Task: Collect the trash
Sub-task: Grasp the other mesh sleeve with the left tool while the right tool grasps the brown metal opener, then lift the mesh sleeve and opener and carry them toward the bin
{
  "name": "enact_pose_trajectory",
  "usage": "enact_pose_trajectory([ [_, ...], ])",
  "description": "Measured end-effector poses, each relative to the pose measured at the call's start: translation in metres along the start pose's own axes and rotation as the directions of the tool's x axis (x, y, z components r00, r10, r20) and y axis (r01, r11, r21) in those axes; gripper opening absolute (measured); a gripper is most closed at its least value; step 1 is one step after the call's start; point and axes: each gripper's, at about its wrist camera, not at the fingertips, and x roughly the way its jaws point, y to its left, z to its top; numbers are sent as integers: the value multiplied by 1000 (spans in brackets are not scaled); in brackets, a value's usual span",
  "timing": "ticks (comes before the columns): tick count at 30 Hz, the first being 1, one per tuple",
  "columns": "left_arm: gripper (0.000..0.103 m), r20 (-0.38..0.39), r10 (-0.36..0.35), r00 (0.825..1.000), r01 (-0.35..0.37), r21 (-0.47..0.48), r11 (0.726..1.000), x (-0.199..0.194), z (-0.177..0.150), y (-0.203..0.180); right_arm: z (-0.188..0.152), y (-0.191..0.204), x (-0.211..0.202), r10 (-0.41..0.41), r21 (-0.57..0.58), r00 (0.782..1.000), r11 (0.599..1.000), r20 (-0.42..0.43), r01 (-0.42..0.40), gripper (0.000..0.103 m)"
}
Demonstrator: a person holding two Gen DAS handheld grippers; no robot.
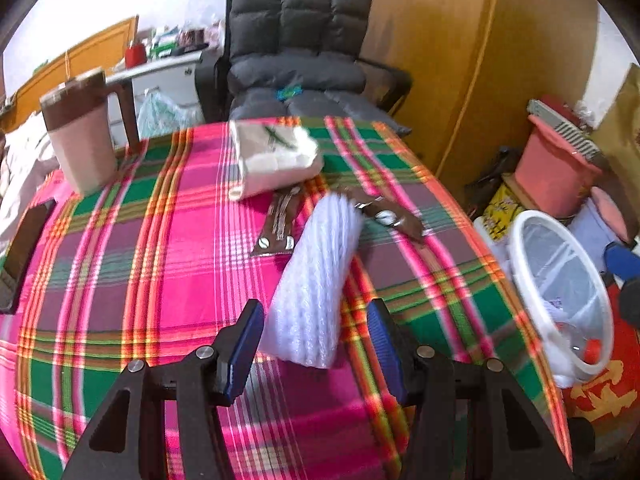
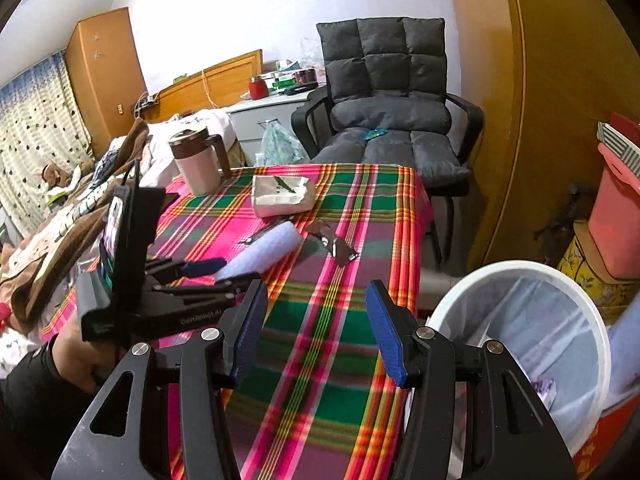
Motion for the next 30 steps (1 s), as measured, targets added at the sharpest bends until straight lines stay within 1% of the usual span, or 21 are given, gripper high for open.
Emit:
enact_pose_trajectory([
  [2, 39, -22, -6, 1000, 6, -14, 1000, 9, -1, 3, 4, -2, 6, -5, -5, 1000, 1000, -6, 5, 53],
  [3, 33, -19, 0, 1000, -1, -19, 1000, 10, -2, 5, 5, -3, 9, -8, -9, 1000, 1000, -10, 8, 53],
  [4, 30, -11, 3, 1000, -4, -17, 1000, 9, -3, 5, 7, -4, 13, -11, -15, 1000, 1000, -17, 11, 53],
  [6, 26, -10, -12, 1000, 12, -31, 999, 6, -6, 8, 10, -4, 21, -17, -24, 999, 1000, -28, 17, 53],
  [11, 24, 21, -50, 999, 52, -82, 995, -8, -15, 17, 18, -7, 45, -25, -37, 997, 999, -75, 22, 53],
  [16, 24, 55, -72, 996, 78, -109, 991, -17, -14, 26, 24, -8, 74, -44, -74, 991, 997, -128, 35, 53],
  [23, 24, 72, -56, 996, 66, -150, 986, -23, -16, 41, 30, -12, 111, -50, -84, 982, 996, -183, 35, 53],
  [26, 24, 63, -60, 996, 70, -167, 983, -21, -16, 45, 31, -11, 126, -45, -84, 976, 996, -215, 27, 45],
  [28, 24, 57, -58, 997, 67, -170, 983, -19, -17, 45, 30, -7, 132, -49, -98, 971, 995, -233, 27, 34],
  [30, 24, 55, -60, 997, 69, -172, 983, -18, -17, 46, 28, -4, 129, -56, -108, 972, 994, -228, 32, 31],
])
